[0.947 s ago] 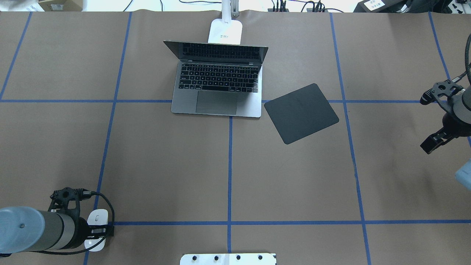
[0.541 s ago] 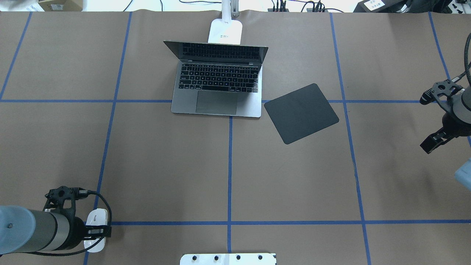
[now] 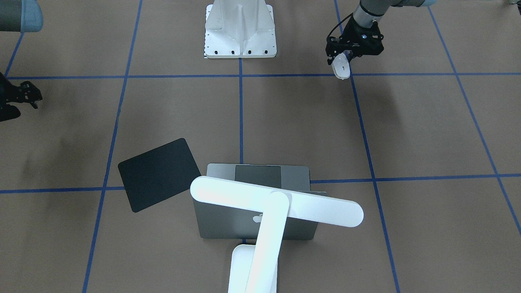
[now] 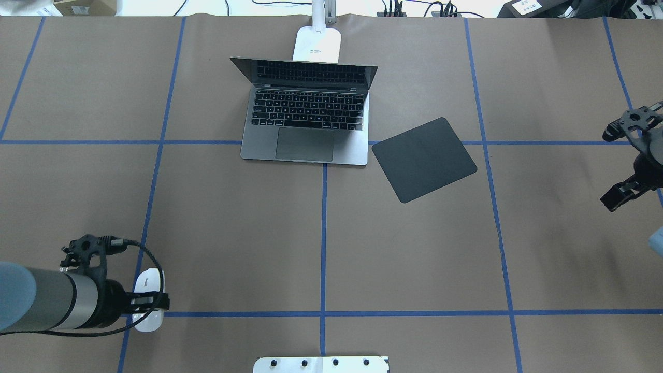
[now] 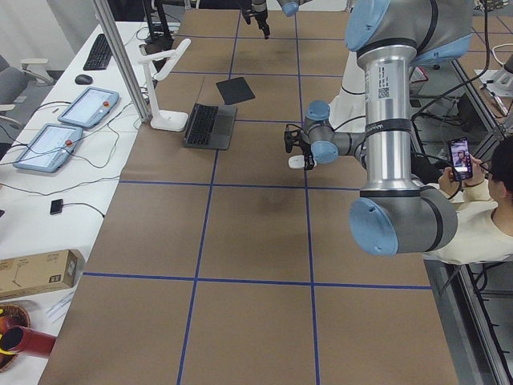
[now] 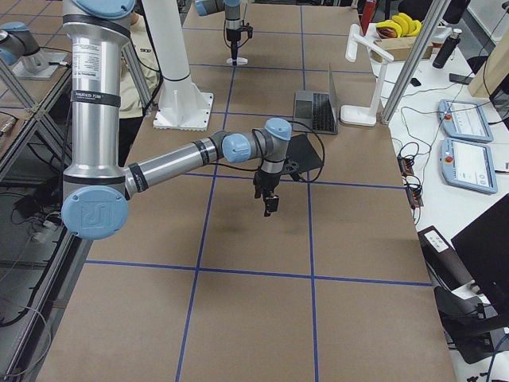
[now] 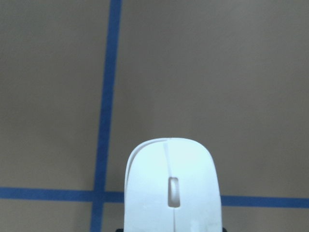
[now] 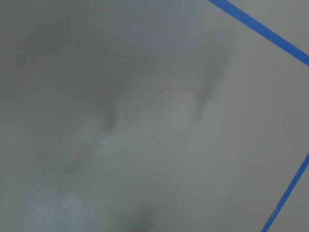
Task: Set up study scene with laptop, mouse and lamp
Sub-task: 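Carry the white mouse with the left gripper over the mouse pad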
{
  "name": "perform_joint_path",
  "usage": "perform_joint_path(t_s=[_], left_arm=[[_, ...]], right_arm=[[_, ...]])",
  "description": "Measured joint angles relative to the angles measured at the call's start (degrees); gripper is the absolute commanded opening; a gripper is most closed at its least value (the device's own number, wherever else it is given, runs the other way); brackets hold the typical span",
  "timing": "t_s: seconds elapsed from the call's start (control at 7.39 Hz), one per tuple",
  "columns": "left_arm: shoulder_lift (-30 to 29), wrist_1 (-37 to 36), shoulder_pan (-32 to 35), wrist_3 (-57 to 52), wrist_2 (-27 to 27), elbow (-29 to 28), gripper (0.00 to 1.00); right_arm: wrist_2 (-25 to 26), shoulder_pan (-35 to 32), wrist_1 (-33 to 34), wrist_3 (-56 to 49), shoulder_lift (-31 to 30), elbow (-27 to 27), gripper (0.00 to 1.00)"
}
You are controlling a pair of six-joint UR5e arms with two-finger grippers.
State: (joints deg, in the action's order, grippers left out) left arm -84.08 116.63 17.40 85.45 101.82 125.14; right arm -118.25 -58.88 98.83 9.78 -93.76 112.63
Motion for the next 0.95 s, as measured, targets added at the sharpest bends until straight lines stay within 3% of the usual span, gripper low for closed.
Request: perform_joint_path(t_s=[0.54, 0.95], left_arm=[[-30.31, -22.23, 5.13, -0.92, -0.6, -4.77, 0.33], [-44.02, -24.18, 5.33, -0.94, -3.9, -15.85, 0.33]], right_arm=[[-6.2, -12.22, -0.05, -10.12, 0.34, -8.95, 1.0], [-9.42, -15.39, -0.04, -13.25, 0.62, -11.39, 1.0]])
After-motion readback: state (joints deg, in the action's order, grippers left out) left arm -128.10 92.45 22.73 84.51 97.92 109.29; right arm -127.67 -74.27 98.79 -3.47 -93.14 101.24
